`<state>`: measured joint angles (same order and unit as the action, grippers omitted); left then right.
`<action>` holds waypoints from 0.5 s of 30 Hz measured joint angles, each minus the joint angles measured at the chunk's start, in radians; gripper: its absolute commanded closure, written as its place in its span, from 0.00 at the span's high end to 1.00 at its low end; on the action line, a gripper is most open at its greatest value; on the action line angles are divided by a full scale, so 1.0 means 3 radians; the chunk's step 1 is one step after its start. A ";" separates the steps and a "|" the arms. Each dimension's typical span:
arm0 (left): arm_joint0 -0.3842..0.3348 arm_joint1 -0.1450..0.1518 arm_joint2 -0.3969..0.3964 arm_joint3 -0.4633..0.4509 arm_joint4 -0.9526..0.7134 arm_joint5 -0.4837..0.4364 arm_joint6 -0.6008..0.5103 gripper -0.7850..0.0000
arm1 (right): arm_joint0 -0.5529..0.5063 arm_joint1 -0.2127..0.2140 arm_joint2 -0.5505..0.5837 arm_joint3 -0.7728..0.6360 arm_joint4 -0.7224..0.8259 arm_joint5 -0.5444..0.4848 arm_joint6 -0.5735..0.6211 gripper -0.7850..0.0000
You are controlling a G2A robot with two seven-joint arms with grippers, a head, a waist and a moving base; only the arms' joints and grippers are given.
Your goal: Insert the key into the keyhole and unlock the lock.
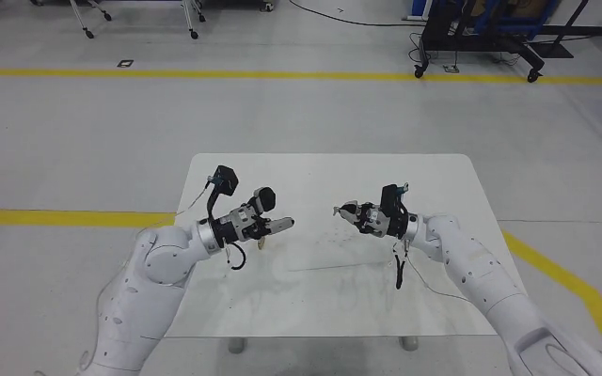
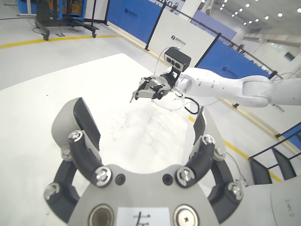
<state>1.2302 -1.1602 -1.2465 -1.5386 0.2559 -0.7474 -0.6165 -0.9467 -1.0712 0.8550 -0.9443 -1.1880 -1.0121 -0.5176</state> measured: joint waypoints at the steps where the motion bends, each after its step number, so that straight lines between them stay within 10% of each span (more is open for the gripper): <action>1: -0.0043 -0.0006 0.0038 0.0102 -0.0195 -0.0058 -0.0018 1.00 | -0.0011 -0.0001 0.0003 -0.0007 0.0012 0.0015 0.0012 0.00; 15: -0.0676 -0.0059 0.0588 0.0926 -0.1310 -0.0384 -0.0856 1.00 | -0.0223 0.0198 -0.0416 -0.0640 0.2560 -0.0001 0.1296 0.00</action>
<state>1.0275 -1.1779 -1.0702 -1.2607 -0.1371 -0.8625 -0.8734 -1.0137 -1.0118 0.7302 -1.1363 -0.4201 -1.0123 -0.1288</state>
